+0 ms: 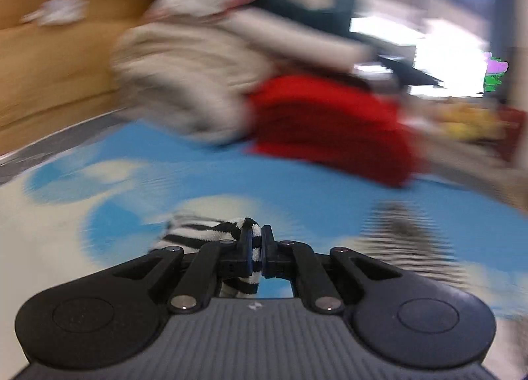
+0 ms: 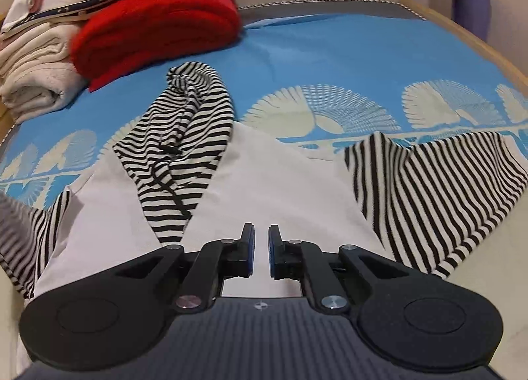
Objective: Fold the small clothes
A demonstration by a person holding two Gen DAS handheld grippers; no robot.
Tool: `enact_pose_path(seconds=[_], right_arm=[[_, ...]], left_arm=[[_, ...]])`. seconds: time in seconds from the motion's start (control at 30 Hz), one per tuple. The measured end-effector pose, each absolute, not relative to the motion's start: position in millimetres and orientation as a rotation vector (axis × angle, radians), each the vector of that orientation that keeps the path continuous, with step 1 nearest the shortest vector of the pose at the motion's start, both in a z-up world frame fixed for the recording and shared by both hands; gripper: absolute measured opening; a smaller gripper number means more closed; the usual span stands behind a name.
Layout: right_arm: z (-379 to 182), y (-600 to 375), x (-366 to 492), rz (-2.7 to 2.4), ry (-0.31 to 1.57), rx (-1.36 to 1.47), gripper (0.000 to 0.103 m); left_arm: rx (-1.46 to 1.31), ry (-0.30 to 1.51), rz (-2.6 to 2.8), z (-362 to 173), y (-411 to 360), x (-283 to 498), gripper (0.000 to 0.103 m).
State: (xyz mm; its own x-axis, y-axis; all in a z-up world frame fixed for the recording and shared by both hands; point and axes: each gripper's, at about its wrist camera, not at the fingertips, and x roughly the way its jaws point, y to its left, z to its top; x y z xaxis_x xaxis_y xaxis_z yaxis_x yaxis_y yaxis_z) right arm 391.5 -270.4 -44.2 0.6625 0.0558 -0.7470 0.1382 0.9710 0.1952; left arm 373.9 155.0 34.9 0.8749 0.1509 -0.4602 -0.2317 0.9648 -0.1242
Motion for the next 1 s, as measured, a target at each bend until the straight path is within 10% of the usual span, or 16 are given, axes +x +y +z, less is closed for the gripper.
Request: enact_pose_path(seconds=[0.23, 0.43, 0.7, 0.83, 1.0], right_arm=[[-50.0, -286.1, 393.8, -0.129, 0.861, 0.331, 0.008], [-72.5, -297.1, 403.1, -0.154, 0.936, 0.499, 0.011], [-107.4, -323.7, 412.4, -0.282, 1.008, 0.731, 0.043], [-123.1, -335.9, 413.6, -0.366, 1.052, 0.815, 0.043], [-120.8, -334.4, 410.3, -0.424, 1.067, 0.784, 0.015]], left_arm=[[-0.109, 0.690, -0.505, 22.8, -4.0, 343.3, 0.030], [-0.152, 0.749, -0.150, 12.0, 48.9, 374.1, 0.034], [-0.351, 0.989, 0.196, -18.3, 147.1, 418.4, 0.034], [-0.390, 0.991, 0.199, -18.9, 159.3, 427.1, 0.035], [-0.389, 0.987, 0.190, -12.3, 155.8, 420.4, 0.035]])
